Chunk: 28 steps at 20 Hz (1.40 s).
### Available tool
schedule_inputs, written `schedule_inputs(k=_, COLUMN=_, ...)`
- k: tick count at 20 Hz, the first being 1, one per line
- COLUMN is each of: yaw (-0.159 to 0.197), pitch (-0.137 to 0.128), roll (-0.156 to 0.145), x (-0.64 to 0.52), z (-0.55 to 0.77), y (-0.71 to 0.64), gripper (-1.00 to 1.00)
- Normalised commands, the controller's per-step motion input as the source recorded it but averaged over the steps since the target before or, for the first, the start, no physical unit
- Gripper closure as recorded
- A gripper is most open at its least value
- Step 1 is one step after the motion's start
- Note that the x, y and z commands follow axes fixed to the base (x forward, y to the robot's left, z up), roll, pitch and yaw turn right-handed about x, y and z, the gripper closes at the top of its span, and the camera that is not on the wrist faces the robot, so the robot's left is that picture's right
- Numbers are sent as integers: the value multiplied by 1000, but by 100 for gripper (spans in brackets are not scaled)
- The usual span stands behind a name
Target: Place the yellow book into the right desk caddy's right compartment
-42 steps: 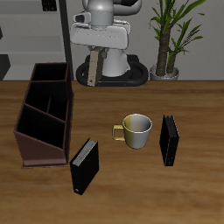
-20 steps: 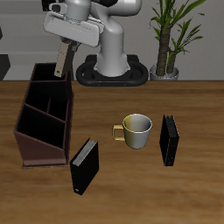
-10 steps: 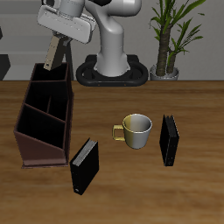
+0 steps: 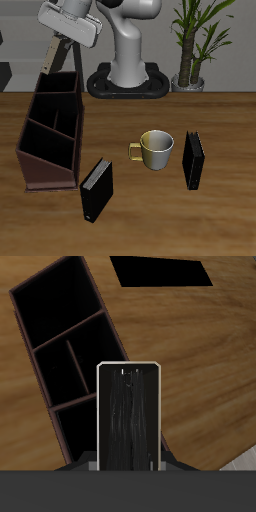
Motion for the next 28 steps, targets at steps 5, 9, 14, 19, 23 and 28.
schedule_inputs(k=5, yaw=-11, pitch=2, roll=-23, x=-109, z=-113, y=-109, gripper=100)
schedule_inputs(k=9, yaw=-12, pitch=15, roll=-33, x=-54, z=-155, y=-59, gripper=100)
schedule_inputs(k=14, yaw=-9, pitch=8, roll=-7, x=-60, z=-146, y=12, gripper=100)
schedule_inputs(k=19, yaw=-4, pitch=24, roll=10, x=23, z=-130, y=53, gripper=100)
schedule_inputs(k=23, yaw=-16, pitch=13, roll=8, x=-11, z=-109, y=54, gripper=100)
schedule_inputs(k=28, yaw=1, pitch=41, roll=25, x=44, z=-202, y=106, gripper=100)
